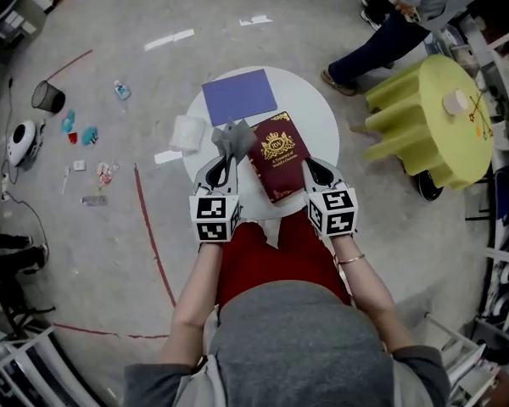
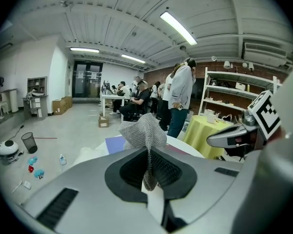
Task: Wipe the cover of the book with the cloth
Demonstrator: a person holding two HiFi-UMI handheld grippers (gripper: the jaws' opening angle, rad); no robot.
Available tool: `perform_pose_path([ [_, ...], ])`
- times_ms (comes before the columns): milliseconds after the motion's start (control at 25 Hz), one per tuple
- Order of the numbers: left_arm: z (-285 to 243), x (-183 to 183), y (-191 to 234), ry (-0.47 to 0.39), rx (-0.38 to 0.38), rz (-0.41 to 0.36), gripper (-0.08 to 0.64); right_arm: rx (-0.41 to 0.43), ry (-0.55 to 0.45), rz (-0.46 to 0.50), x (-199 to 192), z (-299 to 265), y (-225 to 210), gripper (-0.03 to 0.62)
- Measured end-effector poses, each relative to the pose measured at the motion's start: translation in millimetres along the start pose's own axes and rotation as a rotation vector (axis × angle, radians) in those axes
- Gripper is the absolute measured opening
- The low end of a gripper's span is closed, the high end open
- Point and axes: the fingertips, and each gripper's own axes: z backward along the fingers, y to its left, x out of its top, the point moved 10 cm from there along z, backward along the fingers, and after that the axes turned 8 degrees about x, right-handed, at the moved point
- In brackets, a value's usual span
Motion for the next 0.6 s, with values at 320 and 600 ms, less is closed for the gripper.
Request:
perform_pose_path([
  [320, -21, 8, -34, 0.030, 0.107, 0.052, 0.023, 0.128, 0.094, 0.071, -2, -17, -45, 0.029],
  [600, -35, 9, -55, 0.062, 0.207, 0.079, 0.025, 0.246, 0.173, 0.147, -11, -37, -66, 0.029],
])
